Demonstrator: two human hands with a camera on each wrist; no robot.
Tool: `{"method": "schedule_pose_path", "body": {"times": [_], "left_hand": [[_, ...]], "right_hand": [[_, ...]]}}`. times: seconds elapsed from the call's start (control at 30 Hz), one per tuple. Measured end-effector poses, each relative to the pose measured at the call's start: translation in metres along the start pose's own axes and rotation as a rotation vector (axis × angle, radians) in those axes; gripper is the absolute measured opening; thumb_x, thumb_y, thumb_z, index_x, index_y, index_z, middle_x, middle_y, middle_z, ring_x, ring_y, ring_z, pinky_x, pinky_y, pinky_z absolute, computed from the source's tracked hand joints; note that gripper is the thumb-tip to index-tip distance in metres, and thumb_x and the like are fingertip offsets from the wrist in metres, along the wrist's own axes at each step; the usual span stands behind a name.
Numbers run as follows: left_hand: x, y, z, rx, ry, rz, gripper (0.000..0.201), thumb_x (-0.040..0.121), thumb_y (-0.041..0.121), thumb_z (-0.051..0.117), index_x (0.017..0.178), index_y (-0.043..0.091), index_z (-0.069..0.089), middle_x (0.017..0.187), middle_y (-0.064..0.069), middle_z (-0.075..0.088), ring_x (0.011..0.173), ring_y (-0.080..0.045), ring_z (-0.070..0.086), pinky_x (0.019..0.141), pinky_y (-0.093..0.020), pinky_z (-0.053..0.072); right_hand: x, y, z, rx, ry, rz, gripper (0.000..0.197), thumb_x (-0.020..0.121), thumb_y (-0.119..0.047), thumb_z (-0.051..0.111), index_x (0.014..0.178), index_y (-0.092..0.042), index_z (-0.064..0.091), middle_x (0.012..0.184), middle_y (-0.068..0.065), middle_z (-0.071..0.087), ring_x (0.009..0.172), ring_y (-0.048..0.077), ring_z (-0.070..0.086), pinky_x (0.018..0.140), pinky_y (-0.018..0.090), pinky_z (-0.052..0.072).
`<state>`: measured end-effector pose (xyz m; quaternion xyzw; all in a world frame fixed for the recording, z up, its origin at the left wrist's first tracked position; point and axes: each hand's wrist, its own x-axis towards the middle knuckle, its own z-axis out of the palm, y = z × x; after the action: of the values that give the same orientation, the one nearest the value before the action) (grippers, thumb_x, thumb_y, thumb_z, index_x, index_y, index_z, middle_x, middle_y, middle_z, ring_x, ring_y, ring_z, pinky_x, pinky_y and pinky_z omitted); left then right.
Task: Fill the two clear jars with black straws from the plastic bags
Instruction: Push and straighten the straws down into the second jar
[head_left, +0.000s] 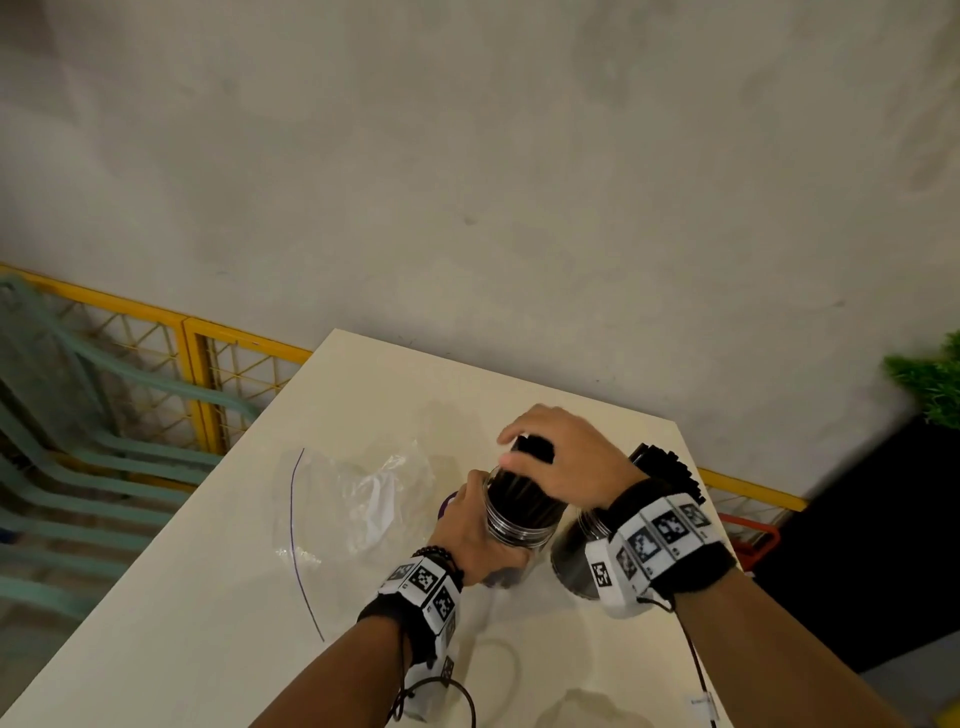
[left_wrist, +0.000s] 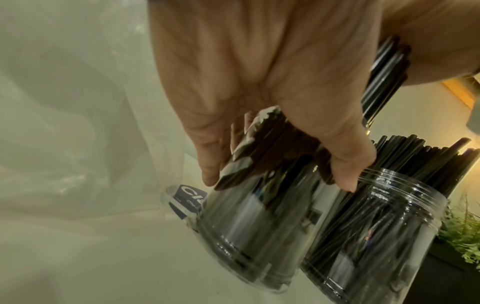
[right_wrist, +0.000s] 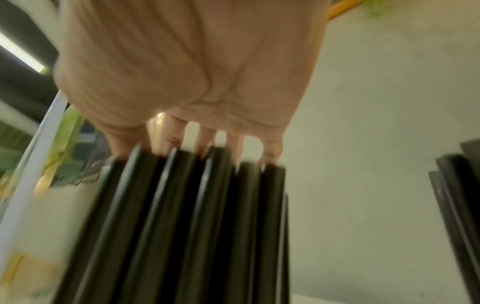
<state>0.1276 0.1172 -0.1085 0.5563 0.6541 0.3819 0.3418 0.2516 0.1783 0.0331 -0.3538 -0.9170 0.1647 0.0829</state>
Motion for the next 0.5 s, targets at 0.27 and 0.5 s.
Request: {"method": "schedule_pose_path", "body": {"times": [0.27,0.5], "left_hand": [[-0.002,0.003,-0.002,-0.018,-0.005,0.015,0.096,0.048,0.045,0.082,0.128,0.028,0.031,0.122,0.006,0.055,0.108,-0.016,0.059,0.092,-0.037,0.055],[-0.002,0.004,-0.003,0.006,-0.018,0.029,0.081,0.054,0.042,0.082,0.117,0.022,0.035,0.117,0.003,0.052,0.102,-0.018,0.058,0.084,-0.031,0.052]], "right_hand": [[0.001,-0.020,0.004,-0.089,-0.017,0.443,0.082,0.071,-0.088,0.041,0.138,-0.041,0.039,0.150,0.000,0.030,0.138,0.029,0.034,0.106,0.056,0.040],[0.008,-0.015,0.014,-0.058,0.177,0.338,0.015,0.092,-0.046,0.052,0.098,-0.033,0.057,0.107,-0.002,0.052,0.104,0.025,0.054,0.083,0.040,0.047]]}}
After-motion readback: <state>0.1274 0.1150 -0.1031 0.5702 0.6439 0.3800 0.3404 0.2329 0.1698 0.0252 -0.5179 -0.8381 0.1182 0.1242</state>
